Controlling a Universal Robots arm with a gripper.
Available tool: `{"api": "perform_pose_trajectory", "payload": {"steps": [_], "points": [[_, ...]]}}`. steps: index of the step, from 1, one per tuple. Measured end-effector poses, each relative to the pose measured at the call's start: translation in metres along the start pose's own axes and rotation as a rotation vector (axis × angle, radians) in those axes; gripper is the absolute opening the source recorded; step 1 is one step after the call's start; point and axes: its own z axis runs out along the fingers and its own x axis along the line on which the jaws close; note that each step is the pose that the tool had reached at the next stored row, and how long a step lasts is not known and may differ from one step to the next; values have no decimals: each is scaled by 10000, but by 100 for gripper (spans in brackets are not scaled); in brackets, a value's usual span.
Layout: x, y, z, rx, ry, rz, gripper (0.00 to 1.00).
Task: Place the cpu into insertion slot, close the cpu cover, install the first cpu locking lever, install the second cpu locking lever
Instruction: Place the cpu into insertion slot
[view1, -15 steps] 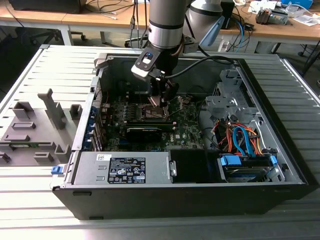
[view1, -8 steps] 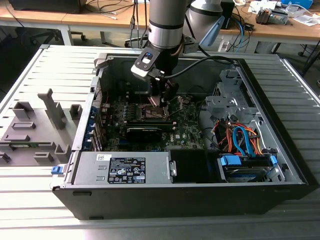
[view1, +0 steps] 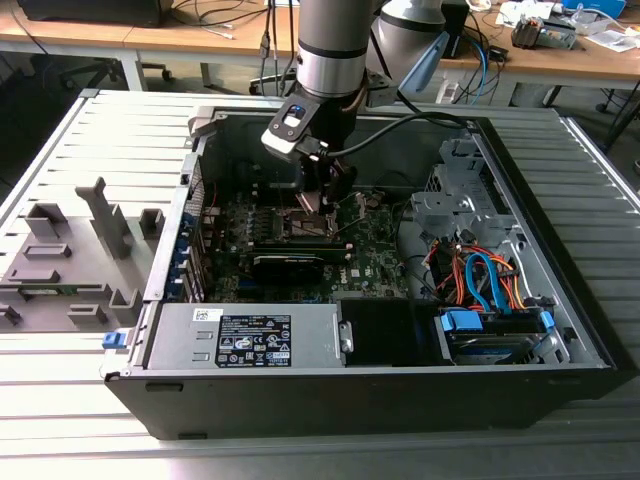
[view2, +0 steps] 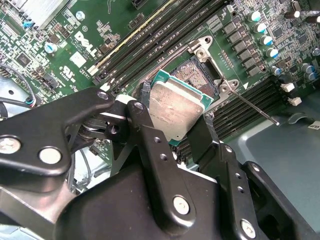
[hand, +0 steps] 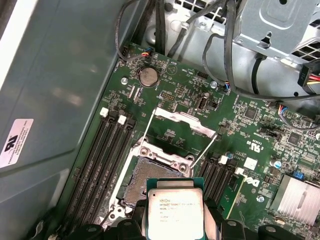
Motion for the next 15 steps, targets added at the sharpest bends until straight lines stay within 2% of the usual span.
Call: {"api": "perform_pose_trajectory", "payload": {"steps": [15], "points": [[0, 0, 0, 6, 5, 156, 54]]}}
